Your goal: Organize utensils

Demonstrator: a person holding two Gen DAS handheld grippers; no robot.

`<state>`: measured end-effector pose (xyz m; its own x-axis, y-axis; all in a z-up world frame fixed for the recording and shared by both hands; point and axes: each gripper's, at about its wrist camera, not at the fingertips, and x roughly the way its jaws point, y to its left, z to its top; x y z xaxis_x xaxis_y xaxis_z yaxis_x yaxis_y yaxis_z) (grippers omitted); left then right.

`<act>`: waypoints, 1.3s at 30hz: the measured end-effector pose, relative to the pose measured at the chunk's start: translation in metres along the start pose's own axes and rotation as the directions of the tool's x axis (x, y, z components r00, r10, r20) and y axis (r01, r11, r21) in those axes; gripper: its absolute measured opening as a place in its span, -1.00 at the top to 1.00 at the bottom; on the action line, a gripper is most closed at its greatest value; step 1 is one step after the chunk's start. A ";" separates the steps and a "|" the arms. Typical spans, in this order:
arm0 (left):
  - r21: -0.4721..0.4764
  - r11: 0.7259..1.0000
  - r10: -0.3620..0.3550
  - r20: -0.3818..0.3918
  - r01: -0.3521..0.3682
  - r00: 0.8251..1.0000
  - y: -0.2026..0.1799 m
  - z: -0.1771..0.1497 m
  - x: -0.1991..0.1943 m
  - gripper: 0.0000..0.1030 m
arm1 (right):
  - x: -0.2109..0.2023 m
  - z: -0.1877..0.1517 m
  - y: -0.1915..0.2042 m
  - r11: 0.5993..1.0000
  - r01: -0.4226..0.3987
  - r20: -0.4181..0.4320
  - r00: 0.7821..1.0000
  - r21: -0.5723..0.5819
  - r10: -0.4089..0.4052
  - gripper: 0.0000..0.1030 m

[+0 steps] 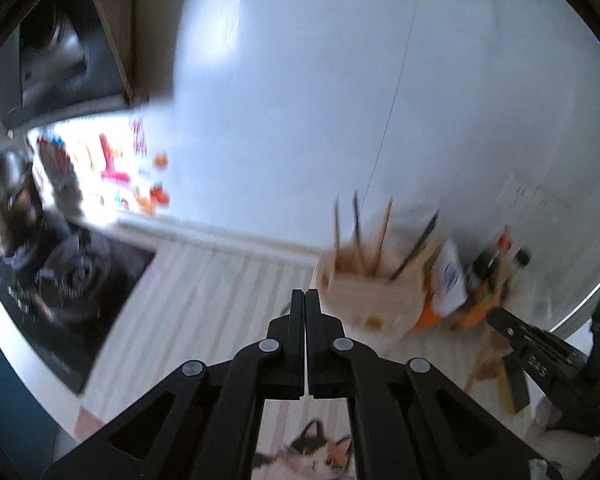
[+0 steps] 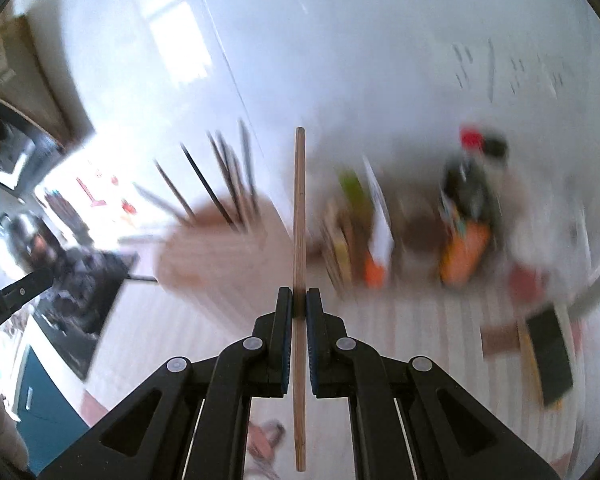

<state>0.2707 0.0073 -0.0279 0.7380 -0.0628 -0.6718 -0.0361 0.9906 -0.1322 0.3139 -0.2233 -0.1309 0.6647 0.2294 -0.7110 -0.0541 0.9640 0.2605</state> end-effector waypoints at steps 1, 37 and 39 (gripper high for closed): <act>-0.006 1.000 -0.008 0.022 0.009 1.000 0.004 0.008 -0.004 1.00 | -0.004 0.011 0.006 1.000 -0.009 0.023 1.000 -0.007 0.009 0.87; 0.158 0.986 0.138 -0.582 -0.055 0.802 0.085 -0.157 0.279 0.94 | 0.187 -0.160 -0.046 0.945 0.317 -0.636 0.746 0.078 -0.198 0.86; 0.136 0.988 0.137 -0.602 -0.068 0.786 0.086 -0.167 0.267 0.95 | 0.187 -0.159 -0.042 0.951 0.302 -0.638 0.745 0.066 -0.193 0.87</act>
<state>0.3521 0.0551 -0.3403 0.1696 0.0130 -0.9854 0.0056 0.9999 0.0141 0.3217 -0.1993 -0.3783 0.0303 0.0709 -0.9970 0.1984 0.9772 0.0755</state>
